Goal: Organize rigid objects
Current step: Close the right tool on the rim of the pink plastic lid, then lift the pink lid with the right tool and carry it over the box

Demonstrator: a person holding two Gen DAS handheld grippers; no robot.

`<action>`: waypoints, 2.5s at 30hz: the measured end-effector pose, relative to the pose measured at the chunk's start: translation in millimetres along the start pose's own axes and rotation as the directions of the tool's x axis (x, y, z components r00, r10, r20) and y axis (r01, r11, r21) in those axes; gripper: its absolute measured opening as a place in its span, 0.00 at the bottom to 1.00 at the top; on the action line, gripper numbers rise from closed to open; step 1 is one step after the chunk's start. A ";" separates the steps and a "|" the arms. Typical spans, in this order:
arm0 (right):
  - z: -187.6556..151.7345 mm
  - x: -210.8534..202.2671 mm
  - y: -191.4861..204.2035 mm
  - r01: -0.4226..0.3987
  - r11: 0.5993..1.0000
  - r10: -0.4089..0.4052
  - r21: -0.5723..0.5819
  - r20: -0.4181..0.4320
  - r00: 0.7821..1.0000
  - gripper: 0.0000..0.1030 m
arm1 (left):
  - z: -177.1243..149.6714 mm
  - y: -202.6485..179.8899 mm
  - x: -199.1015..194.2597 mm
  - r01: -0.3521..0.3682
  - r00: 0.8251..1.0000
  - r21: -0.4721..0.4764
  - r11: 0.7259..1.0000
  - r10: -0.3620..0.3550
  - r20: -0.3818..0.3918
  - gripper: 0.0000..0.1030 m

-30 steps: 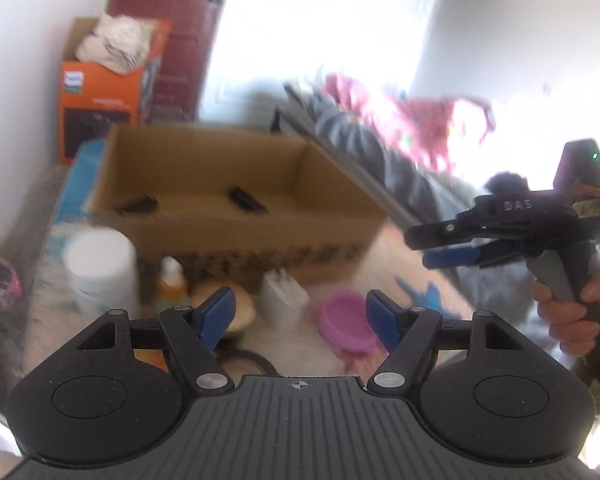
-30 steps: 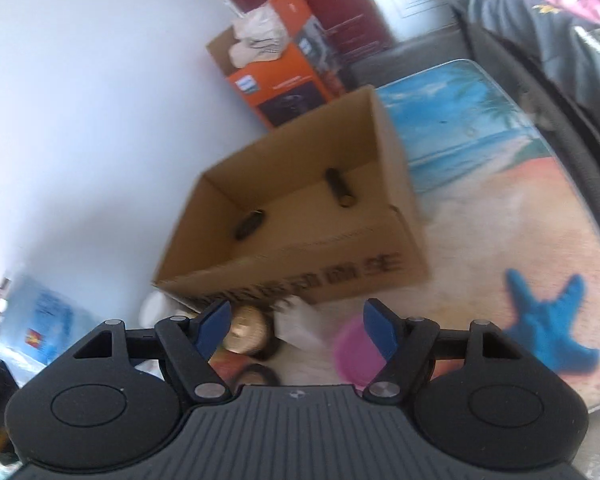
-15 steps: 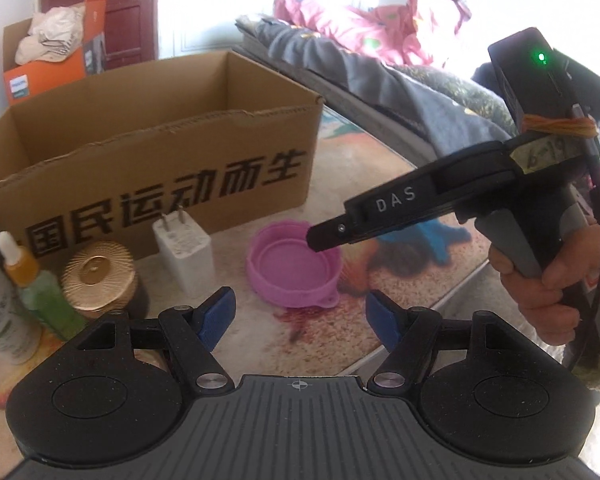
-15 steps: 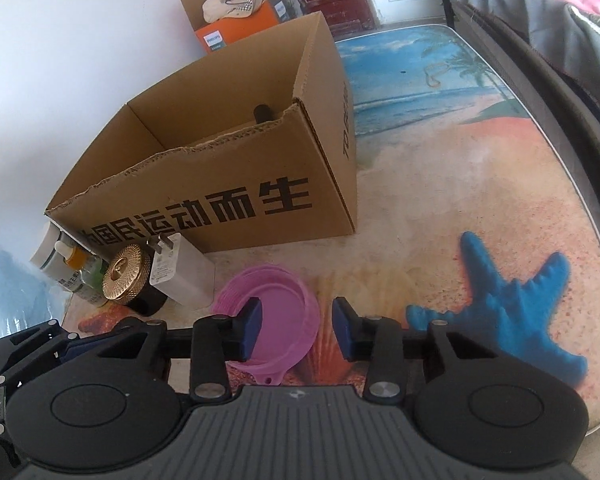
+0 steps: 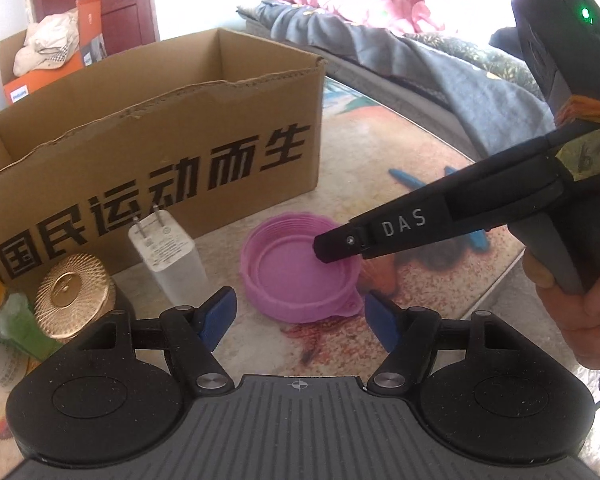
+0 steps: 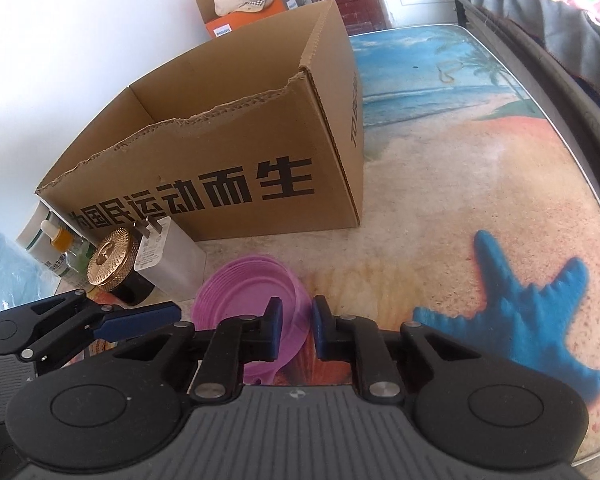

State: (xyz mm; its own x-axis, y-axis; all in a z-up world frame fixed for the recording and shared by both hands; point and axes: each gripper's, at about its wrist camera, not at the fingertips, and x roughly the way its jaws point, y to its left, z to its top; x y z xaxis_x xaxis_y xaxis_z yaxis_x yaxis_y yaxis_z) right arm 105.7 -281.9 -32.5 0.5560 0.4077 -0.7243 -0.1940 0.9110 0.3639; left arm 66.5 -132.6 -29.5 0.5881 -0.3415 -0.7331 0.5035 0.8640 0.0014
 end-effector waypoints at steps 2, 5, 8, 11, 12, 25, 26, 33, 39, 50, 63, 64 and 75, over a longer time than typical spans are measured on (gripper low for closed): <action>0.1 0.0 -0.7 -0.005 1.000 0.005 0.002 0.003 1.000 0.16 | -0.5 -3.2 2.3 -0.011 1.000 0.015 1.000 0.011 -0.004 0.67; -0.6 -0.6 -1.8 -0.011 1.000 0.011 0.009 0.009 1.000 0.16 | 0.0 -5.9 5.9 -0.021 1.000 0.028 0.999 0.021 -0.007 0.65; -1.6 -1.6 -2.7 -0.013 1.000 0.013 0.012 0.018 1.000 0.16 | 0.1 -5.6 7.8 -0.027 1.000 0.028 0.999 0.027 -0.002 0.65; -2.3 -2.2 -3.5 -0.013 1.000 0.013 0.018 0.024 1.000 0.17 | 0.7 -5.1 9.3 -0.029 1.000 0.026 0.999 0.029 0.002 0.66; -2.1 -2.4 -3.6 -0.013 1.000 0.012 0.017 0.024 1.000 0.17 | 0.7 -5.3 9.6 -0.032 0.999 0.026 0.999 0.032 0.004 0.65; -6.3 -11.5 -5.4 0.030 0.999 -0.031 0.024 0.030 0.999 0.17 | 3.7 -15.8 8.6 -0.017 1.000 0.038 0.999 0.016 0.023 0.65; -7.4 -12.9 -5.7 0.033 0.999 -0.033 0.028 0.030 0.999 0.17 | 3.2 -16.9 7.3 -0.014 1.000 0.040 0.999 0.013 0.025 0.65; -13.4 -28.7 0.2 0.043 0.999 -0.045 0.033 0.046 0.998 0.17 | 2.5 -22.1 -8.3 -0.012 0.998 0.047 0.999 0.009 0.064 0.61; -10.5 -50.7 14.4 0.047 0.999 -0.048 0.015 0.097 0.994 0.17 | 6.3 -22.9 -30.7 -0.013 0.992 0.052 0.999 0.006 0.126 0.61; 21.8 -105.7 63.6 0.028 0.996 -0.006 -0.085 0.242 0.970 0.18 | 31.6 -8.1 -91.7 -0.074 0.957 0.090 0.993 0.045 0.288 0.61; 168.0 -30.6 125.5 -0.166 0.962 0.183 -0.217 0.059 0.981 0.18 | 114.5 91.4 -88.2 -0.238 0.950 -0.001 0.971 0.233 0.206 0.62; 178.4 -14.4 127.2 -0.179 0.962 0.186 -0.208 0.014 0.983 0.18 | 117.9 98.3 -80.7 -0.242 0.955 -0.001 0.970 0.238 0.177 0.62; 211.4 132.9 127.1 -0.249 0.964 0.195 -0.096 -0.382 0.903 0.17 | 130.6 169.0 0.9 -0.206 0.954 -0.041 0.978 0.191 -0.232 0.62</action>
State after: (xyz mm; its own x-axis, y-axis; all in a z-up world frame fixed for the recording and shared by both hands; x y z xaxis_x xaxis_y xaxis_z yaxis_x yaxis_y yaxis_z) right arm 325.9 -124.9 41.3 0.1559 0.5696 -0.8070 -0.4027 0.7827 0.4746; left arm 234.7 -35.2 58.9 0.5103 -0.0746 -0.8568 0.3451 0.9303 0.1245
